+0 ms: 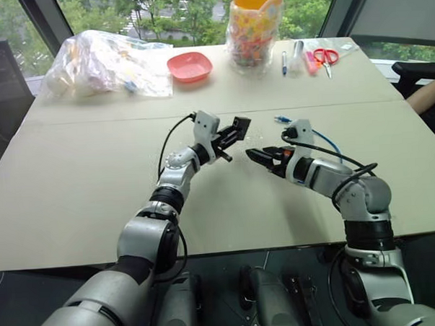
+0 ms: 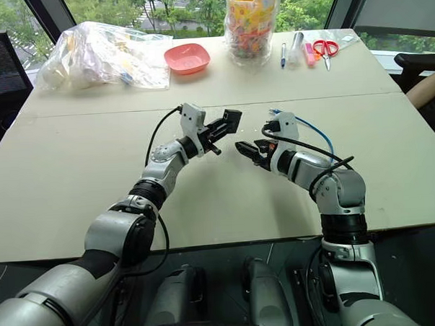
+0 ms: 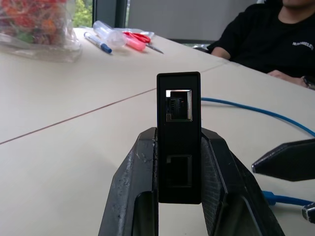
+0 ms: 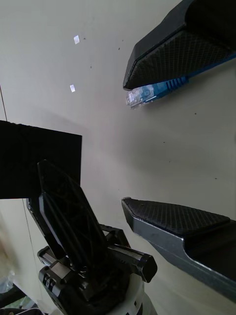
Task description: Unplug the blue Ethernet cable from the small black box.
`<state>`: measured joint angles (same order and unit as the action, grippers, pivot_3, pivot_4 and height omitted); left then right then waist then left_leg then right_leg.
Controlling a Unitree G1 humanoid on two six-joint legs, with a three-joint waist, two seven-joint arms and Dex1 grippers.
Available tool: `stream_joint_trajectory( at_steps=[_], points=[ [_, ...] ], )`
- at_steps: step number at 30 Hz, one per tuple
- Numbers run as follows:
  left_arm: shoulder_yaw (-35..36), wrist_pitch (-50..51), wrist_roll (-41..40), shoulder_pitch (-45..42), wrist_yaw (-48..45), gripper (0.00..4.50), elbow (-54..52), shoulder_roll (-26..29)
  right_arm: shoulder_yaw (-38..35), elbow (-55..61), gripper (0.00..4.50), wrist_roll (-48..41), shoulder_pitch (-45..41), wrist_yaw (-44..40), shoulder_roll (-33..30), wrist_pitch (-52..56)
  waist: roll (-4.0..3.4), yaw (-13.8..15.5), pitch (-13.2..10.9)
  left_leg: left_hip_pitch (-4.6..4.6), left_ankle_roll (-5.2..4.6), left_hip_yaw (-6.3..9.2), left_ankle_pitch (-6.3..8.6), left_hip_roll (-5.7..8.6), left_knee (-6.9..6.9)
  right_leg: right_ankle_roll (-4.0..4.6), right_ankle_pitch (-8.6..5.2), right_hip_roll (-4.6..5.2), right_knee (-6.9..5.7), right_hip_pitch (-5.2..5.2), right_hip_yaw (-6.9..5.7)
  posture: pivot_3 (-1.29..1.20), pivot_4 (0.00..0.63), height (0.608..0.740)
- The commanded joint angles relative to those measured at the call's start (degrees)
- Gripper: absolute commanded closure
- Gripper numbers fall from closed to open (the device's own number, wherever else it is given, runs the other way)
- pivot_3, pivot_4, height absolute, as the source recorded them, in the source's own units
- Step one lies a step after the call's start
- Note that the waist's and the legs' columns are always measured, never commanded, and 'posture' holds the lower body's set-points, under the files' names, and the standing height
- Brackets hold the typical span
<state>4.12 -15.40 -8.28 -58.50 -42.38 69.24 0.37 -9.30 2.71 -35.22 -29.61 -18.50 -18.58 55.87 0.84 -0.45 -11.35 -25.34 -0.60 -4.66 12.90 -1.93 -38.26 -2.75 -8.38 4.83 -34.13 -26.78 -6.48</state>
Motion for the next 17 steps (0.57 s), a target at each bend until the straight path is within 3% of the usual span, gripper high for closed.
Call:
stream_joint_trajectory(
  at_steps=[1,2,3,6,11,17],
  points=[
    [-0.1,-1.8,1.2,-1.7,-0.6,1.84,0.4,0.0,-2.8,3.1,0.82,-1.3,-0.2,0.8,0.2,-0.5,0.0,-0.1,0.0,-0.01,0.0,-0.01,0.0,0.0,0.01,0.0,0.0,0.0,0.0,-0.01,0.0,0.0,0.15,0.74],
    [-0.2,-2.0,1.5,-1.5,-0.7,1.7,0.5,0.4,-3.4,3.2,0.82,-1.4,0.0,0.7,0.0,-0.6,0.0,-0.1,0.0,-0.01,0.0,-0.01,0.0,0.0,0.01,0.0,0.0,0.0,0.0,-0.01,0.0,0.0,0.15,0.74],
    [-0.2,-2.3,1.9,-1.2,-0.8,1.14,0.5,1.0,-4.0,3.4,0.82,-1.5,0.1,0.6,-0.3,-0.8,0.0,-0.1,0.0,-0.01,0.0,-0.01,0.0,0.0,0.02,0.0,0.0,0.0,0.0,-0.01,0.0,0.0,0.15,0.74],
    [-0.1,-1.1,1.9,-0.1,-3.4,0.06,-0.4,3.2,-5.4,3.7,0.82,-1.3,0.6,0.0,-1.5,-1.5,0.0,-0.1,0.0,0.0,0.0,-0.01,0.0,0.0,0.02,0.0,0.0,-0.02,0.0,-0.02,0.0,0.0,0.15,0.74],
    [-0.3,5.3,0.0,3.6,-11.5,0.01,-9.9,9.2,-6.7,6.0,0.82,-1.6,2.7,-1.9,-3.7,-2.2,0.0,-0.2,0.0,0.01,0.0,-0.01,0.0,-0.03,0.02,0.01,0.0,-0.03,0.0,-0.02,0.0,0.0,0.15,0.74],
    [-0.6,23.1,-5.9,16.3,-18.0,0.01,-38.6,19.0,-7.4,13.7,0.82,-5.1,8.1,-9.0,-7.8,-3.6,-0.01,-0.2,0.0,0.01,0.0,0.0,0.0,-0.07,0.05,0.03,0.0,-0.04,-0.03,-0.03,0.03,0.0,0.15,0.74]
  ],
)
